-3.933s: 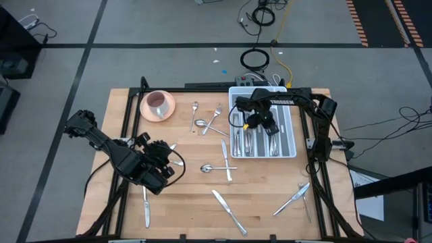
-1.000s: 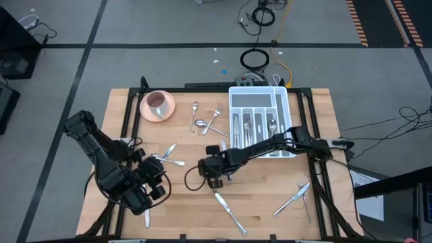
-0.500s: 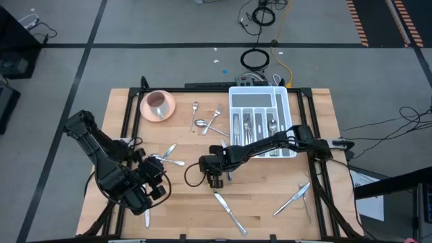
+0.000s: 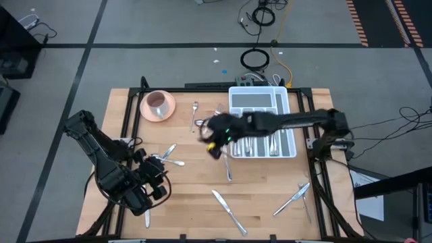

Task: Sort silverware
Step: Put the silver spoon into the white silverware tray

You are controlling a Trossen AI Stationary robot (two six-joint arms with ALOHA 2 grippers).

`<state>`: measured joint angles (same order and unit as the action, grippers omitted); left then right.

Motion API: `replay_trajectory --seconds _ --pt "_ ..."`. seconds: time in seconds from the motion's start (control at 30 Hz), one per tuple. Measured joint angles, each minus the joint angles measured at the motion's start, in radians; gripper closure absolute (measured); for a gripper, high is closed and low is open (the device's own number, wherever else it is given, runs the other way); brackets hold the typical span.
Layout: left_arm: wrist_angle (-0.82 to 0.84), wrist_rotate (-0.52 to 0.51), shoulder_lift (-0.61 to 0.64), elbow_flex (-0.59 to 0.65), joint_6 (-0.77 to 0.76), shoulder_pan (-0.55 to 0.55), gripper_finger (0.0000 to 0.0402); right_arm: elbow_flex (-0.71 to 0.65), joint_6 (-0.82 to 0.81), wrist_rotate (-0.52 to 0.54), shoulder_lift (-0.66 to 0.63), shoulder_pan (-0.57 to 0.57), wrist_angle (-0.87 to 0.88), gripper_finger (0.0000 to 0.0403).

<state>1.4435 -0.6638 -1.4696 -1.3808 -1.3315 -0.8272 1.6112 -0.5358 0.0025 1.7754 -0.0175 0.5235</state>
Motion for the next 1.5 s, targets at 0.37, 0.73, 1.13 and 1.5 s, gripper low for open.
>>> replay_trajectory --seconds 0.37,0.73,1.13,1.5 --pt "0.003 -0.006 0.0 0.0 0.001 0.0 0.0263 0.0 -0.035 0.077 -0.26 0.142 -0.038 0.0403" --pt "0.006 -0.023 0.0 0.0 0.003 0.039 0.0263 -0.001 -0.023 0.138 -0.51 0.364 0.134 0.0403" --pt "0.009 -0.052 0.0 0.0 0.005 0.072 0.0263 -0.604 -0.195 0.009 -0.919 0.542 -0.114 0.0403" --pt "0.009 -0.039 0.0 0.0 0.013 0.127 0.0263 -1.121 -0.421 -0.103 -1.131 0.641 -0.406 0.0403"
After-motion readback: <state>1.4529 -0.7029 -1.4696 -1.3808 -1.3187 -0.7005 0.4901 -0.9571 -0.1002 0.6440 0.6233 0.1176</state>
